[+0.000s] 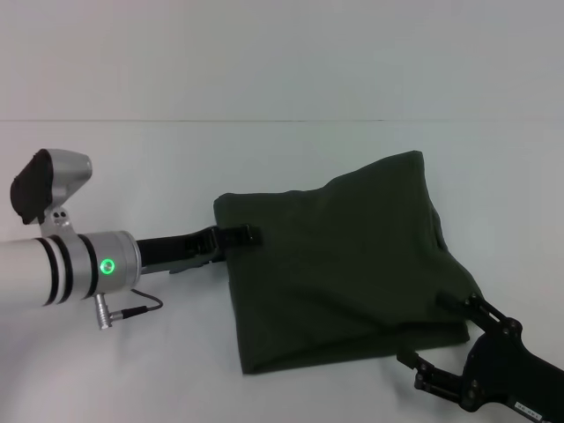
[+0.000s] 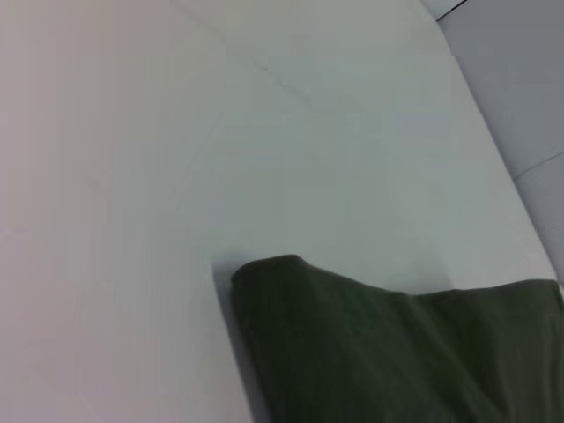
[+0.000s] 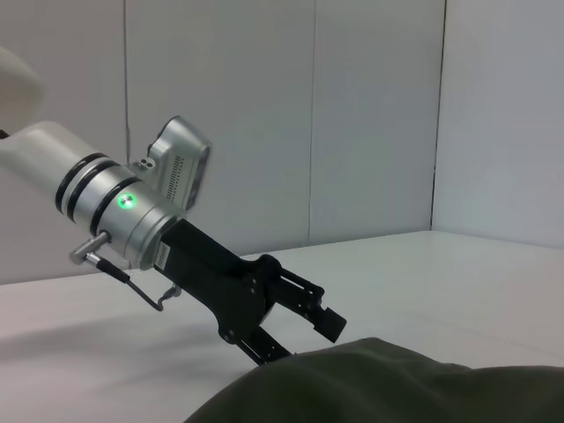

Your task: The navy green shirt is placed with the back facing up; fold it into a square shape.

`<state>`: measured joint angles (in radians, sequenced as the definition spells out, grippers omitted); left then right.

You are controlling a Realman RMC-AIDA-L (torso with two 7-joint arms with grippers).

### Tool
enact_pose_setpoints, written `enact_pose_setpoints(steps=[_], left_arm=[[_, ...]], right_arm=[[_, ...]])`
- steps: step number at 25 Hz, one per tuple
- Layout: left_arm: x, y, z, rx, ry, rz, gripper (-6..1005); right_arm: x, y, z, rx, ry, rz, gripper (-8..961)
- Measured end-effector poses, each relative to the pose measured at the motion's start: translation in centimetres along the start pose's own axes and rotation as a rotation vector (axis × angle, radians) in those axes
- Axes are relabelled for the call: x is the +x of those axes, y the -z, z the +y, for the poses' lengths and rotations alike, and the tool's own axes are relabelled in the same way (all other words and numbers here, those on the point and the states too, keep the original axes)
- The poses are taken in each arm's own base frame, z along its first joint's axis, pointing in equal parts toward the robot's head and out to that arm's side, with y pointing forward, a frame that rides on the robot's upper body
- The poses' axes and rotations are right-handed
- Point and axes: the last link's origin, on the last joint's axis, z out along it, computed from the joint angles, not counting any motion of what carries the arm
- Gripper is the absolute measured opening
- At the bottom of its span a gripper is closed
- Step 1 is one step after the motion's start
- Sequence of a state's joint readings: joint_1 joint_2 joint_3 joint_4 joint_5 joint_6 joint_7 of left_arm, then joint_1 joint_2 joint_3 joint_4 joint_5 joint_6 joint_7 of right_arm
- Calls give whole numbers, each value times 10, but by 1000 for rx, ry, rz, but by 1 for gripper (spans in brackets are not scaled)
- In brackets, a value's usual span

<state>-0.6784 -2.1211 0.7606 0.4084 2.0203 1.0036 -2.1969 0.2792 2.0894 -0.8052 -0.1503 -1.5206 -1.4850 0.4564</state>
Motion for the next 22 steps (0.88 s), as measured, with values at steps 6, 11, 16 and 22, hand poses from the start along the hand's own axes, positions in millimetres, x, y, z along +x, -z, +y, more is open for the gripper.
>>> enact_pose_setpoints(steps=[6,11,16,22], left_arm=[[-4,-5,0,21,-20,-13,866],[-6,-6,3,10,-41,-32,857],[-5,-6,4,7,-49,-28,798],[-4,-6,5,2,-68,-28,589]], right_arm=[[0,0,0,1,0,0,946],[0,0,0,3,-1,-1,947],[-1,0,-1,3,0,-3,947],[-1,-3,-2,3,2,-2,946]])
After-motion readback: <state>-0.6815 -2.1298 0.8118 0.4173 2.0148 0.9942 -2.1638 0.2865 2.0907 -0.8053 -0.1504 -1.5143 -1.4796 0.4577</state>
